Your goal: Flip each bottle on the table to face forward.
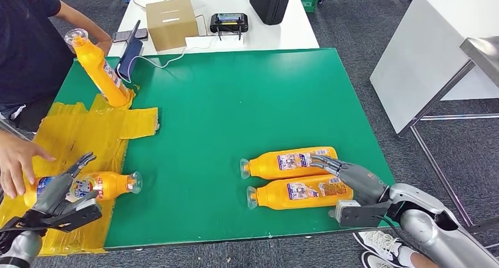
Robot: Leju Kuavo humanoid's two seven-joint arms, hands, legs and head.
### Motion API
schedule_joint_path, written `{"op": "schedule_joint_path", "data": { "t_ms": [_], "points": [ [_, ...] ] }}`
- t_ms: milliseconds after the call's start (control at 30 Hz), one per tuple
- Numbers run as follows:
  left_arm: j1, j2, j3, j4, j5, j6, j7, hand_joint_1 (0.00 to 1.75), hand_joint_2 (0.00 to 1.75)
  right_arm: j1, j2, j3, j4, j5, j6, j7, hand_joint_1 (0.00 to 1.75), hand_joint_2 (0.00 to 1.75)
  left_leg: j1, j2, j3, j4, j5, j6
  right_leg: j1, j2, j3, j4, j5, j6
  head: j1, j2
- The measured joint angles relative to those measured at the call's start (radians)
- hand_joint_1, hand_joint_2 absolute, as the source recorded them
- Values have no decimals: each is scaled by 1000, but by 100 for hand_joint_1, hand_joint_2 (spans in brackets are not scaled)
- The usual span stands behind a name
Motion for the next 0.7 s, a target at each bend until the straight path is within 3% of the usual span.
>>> {"op": "schedule_joint_path", "data": {
  "t_ms": [133, 267, 700],
  "points": [
    [20, -43, 66, -70, 268, -166, -92, 0, 0, 39, 19, 3, 5, 63, -27, -8, 0, 175, 0, 0, -1, 0, 0, 0, 0, 0, -1, 0, 0, 0, 0, 0],
    [21, -93, 136, -152, 444, -295, -102, 0, 0, 57, 57, 14, 29, 110, -64, -10, 0, 175, 0, 0, -1, 0, 0, 0, 0, 0, -1, 0, 0, 0, 0, 0],
    [36, -153, 199, -249, 493, -350, -102, 0, 0, 74, 105, 27, 86, 199, -120, 7, 0, 175, 0, 0, -2, 0, 0, 0, 0, 0, -2, 0, 0, 0, 0, 0]
  ]
}}
